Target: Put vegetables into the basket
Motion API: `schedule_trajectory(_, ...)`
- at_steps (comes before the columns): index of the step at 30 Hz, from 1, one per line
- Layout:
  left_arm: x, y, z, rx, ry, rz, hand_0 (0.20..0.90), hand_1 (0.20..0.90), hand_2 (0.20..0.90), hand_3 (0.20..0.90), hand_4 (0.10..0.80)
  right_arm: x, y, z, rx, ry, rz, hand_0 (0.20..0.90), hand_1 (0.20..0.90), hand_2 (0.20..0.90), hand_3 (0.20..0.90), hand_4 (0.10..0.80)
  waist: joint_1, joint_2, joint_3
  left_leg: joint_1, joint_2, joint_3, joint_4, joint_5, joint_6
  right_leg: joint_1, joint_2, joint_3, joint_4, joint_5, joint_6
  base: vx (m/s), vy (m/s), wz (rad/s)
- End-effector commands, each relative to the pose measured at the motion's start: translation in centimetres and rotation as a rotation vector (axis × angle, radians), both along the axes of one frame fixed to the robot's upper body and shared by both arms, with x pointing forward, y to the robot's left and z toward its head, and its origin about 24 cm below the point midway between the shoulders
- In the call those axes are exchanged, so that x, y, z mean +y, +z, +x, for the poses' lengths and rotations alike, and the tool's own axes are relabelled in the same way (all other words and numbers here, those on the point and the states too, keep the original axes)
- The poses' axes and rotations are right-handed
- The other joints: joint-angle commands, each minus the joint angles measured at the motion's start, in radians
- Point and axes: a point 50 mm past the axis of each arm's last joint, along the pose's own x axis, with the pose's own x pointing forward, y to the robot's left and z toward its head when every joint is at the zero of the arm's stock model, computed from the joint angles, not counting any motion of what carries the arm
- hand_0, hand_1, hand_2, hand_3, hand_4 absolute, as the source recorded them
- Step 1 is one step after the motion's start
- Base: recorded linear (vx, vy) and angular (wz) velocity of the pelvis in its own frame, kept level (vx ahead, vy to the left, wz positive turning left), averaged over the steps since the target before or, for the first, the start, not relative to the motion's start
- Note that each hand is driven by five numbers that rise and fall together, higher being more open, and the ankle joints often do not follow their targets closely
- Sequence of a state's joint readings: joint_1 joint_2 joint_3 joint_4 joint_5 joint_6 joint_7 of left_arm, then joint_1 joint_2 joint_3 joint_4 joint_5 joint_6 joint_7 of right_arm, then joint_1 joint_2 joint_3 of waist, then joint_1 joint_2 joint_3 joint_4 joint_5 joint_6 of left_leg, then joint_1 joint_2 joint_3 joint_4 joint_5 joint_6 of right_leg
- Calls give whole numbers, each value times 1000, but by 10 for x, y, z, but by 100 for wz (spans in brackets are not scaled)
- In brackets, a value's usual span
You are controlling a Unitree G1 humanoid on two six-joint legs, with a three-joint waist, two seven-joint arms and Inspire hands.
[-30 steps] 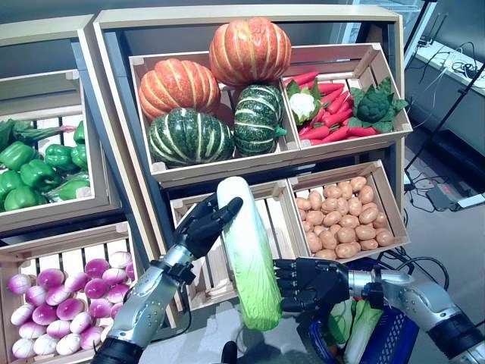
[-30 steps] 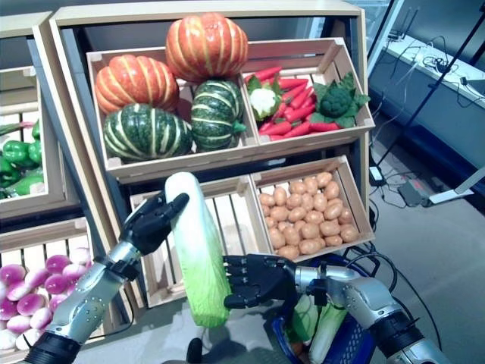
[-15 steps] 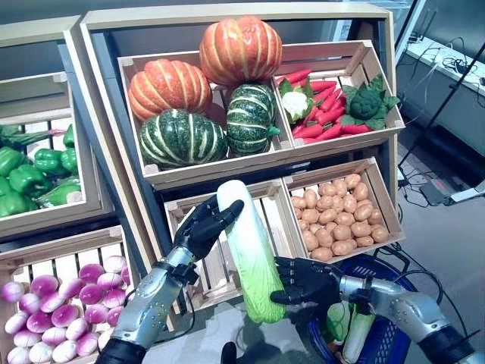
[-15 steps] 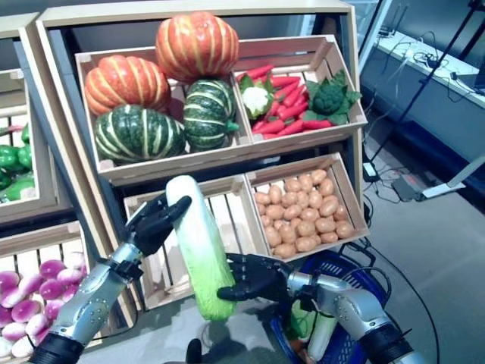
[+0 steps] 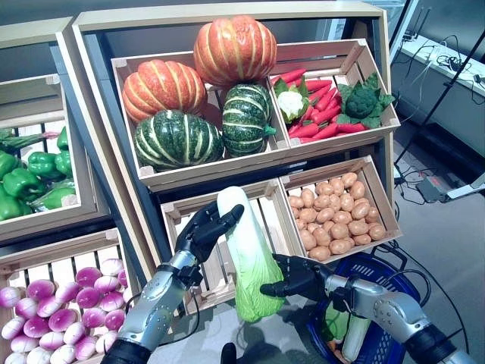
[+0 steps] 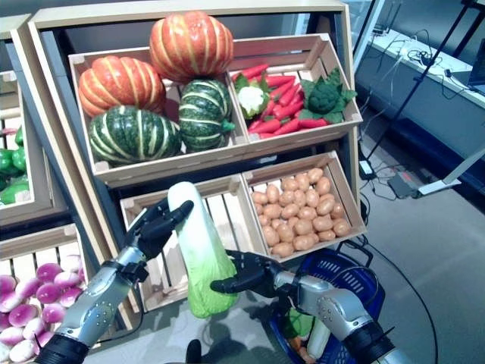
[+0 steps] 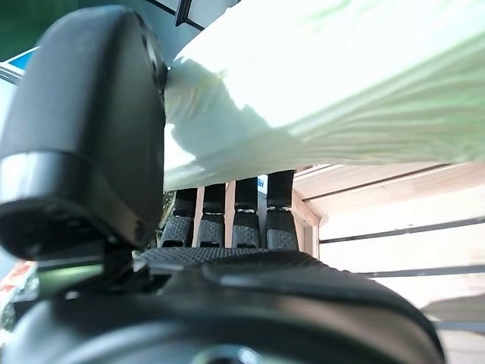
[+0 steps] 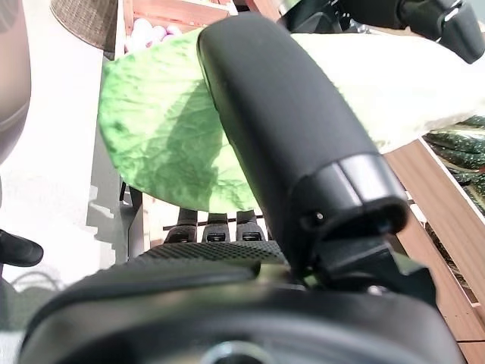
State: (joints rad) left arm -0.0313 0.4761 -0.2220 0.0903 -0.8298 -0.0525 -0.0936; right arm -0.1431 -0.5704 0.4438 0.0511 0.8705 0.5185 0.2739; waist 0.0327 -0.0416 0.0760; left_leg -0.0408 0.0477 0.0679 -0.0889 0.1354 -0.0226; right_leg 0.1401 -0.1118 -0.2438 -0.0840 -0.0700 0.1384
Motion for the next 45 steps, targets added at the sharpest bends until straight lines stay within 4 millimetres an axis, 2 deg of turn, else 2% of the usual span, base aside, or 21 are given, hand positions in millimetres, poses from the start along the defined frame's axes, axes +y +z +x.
schedule_trajectory(1,-25,55,27,-286,-78,-120,300,300,300,300,400,37,44,26,-200,46,89,900,900,900,900,800,18,-24,-37,89,19,14,2,-130,-28,-62,-73,26,14,118,15,0,0,0)
schedule_trajectory(2,-26,56,27,-288,-80,-120,300,300,300,300,400,37,43,27,-198,37,77,672,672,672,672,648,18,-24,-38,89,18,14,2,-131,-27,-62,-73,26,15,117,14,0,0,0)
schedule_trajectory(4,-27,57,27,-290,-82,-123,300,300,300,300,400,36,42,27,-196,36,64,467,467,467,467,511,19,-25,-39,90,18,14,2,-131,-26,-61,-74,27,15,117,14,0,0,0)
schedule_trajectory(5,-27,58,27,-290,-83,-125,300,300,300,300,400,36,41,27,-190,29,66,324,324,324,324,416,20,-26,-40,89,18,14,2,-131,-26,-61,-74,27,15,118,14,0,0,0)
schedule_trajectory(6,-27,58,27,-290,-83,-127,300,300,300,300,400,37,40,27,-188,27,67,300,300,300,300,400,20,-26,-40,89,17,13,2,-132,-26,-60,-74,27,14,118,14,0,0,0)
schedule_trajectory(17,-31,58,27,-284,-104,-154,300,300,300,300,400,49,39,24,-122,41,195,300,300,300,300,400,28,-27,-47,90,16,8,2,-132,-26,-58,-76,29,13,118,13,1,1,1)
schedule_trajectory(28,-29,53,24,-250,-131,-168,300,300,300,300,400,42,44,25,-165,-30,304,300,300,300,300,400,26,-25,-51,92,17,10,2,-133,-26,-57,-75,35,11,117,14,0,0,0)
schedule_trajectory(29,-30,53,24,-251,-143,-174,789,789,789,789,726,38,45,26,-187,-47,308,300,300,300,300,400,25,-24,-51,93,18,12,2,-134,-26,-58,-75,35,11,117,15,0,0,0)
schedule_trajectory(30,-29,54,23,-253,-145,-174,900,900,900,900,800,37,47,27,-206,-53,310,300,300,300,300,400,24,-23,-51,92,18,13,2,-135,-25,-58,-75,36,11,117,15,0,0,0)
schedule_trajectory(38,-29,53,21,-251,-180,-183,900,900,900,900,800,16,65,32,-353,-155,355,300,300,300,300,400,12,-14,-48,93,20,14,2,-136,-26,-60,-71,45,8,118,16,0,0,0)
schedule_trajectory(45,-23,53,16,-243,-183,-211,900,900,900,900,800,-16,83,33,-487,-346,414,300,300,300,300,400,-2,-9,-40,85,29,25,2,-135,-30,-68,-62,52,7,115,16,-13,-2,-1)
